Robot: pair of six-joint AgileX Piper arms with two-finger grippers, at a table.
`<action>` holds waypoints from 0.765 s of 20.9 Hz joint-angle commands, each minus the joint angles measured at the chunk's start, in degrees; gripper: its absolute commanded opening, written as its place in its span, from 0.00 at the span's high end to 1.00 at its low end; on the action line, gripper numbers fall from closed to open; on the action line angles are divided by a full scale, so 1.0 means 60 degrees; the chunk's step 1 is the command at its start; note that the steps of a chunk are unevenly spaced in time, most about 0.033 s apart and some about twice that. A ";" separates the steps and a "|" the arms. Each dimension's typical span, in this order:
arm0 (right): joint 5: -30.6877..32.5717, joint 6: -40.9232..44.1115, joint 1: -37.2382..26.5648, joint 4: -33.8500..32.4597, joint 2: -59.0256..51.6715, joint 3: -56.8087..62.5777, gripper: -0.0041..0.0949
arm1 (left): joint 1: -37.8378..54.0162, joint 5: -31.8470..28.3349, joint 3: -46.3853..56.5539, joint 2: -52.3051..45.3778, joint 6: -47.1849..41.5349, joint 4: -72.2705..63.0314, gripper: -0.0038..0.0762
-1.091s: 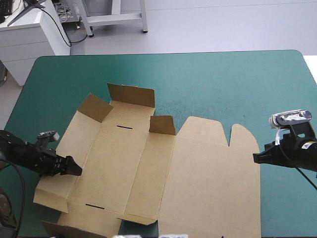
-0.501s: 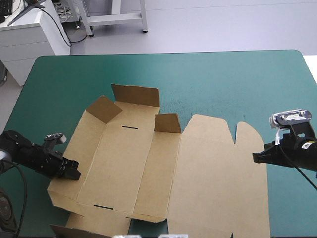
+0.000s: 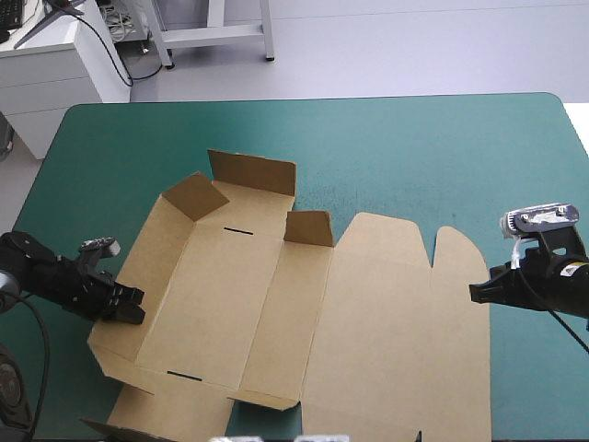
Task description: Fold the box
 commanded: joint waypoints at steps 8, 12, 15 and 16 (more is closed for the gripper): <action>-0.0343 -0.0020 0.0010 0.0361 -0.0077 -0.0251 0.98 | -0.4008 -0.0391 -0.4127 -0.0231 -0.1493 0.2828 0.96; -0.0343 -0.0020 0.0010 0.0384 -0.0077 -0.0251 0.98 | -0.6203 -0.1773 -0.5392 -0.0217 -0.1851 0.4633 0.96; -0.0343 -0.0020 0.0010 0.0392 -0.0077 -0.0251 0.98 | -0.7251 -0.2520 -0.5733 -0.0217 -0.1851 0.5596 0.96; -0.0343 -0.0020 0.0010 0.0392 -0.0077 -0.0251 0.98 | -0.7544 -0.2810 -0.5771 -0.0217 -0.1873 0.5897 0.96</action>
